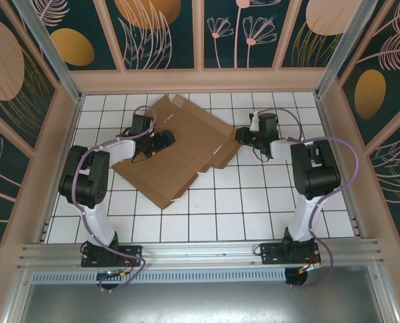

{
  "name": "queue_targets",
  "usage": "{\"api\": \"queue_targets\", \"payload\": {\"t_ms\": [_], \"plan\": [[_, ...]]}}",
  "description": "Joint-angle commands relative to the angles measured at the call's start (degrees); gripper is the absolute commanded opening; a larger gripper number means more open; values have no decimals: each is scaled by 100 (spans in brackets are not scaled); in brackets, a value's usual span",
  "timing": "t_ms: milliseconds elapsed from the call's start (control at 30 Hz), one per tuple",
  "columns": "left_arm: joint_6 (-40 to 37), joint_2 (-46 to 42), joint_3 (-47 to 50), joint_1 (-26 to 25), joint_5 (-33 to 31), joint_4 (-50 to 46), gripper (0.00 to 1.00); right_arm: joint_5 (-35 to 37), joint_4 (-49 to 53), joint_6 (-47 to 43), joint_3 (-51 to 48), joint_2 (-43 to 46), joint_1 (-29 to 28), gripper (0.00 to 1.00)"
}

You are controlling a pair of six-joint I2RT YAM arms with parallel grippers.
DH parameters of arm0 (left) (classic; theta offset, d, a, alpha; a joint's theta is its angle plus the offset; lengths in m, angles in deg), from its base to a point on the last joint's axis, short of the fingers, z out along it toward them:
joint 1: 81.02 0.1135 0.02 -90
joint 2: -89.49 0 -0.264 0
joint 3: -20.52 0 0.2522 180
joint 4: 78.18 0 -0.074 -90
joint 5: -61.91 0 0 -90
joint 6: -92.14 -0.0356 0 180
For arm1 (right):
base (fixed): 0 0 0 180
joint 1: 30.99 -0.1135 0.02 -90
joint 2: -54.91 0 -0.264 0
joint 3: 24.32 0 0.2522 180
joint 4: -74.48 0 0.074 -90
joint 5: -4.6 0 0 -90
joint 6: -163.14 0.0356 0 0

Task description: Fold the paper box

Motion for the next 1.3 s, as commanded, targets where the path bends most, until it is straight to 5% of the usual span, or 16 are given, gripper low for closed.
{"api": "queue_targets", "payload": {"t_ms": [0, 333, 533, 1267], "plan": [[-123, -262, -414, 3, 107, -284, 83, 433, -416, -768, -278, 667, -311, 15], [427, -146, -1043, -4, 839, -140, 85, 817, -1163, -914, -1176, 1624, -608, 6], [535, -13, -1603, -76, 1504, -222, 93, 1799, -1388, -1652, -1529, 2155, -1203, 5], [981, 1070, -3478, -207, 1098, -2002, 96, 3997, -1862, -3591, -1876, 2647, -2698, 6]]}}
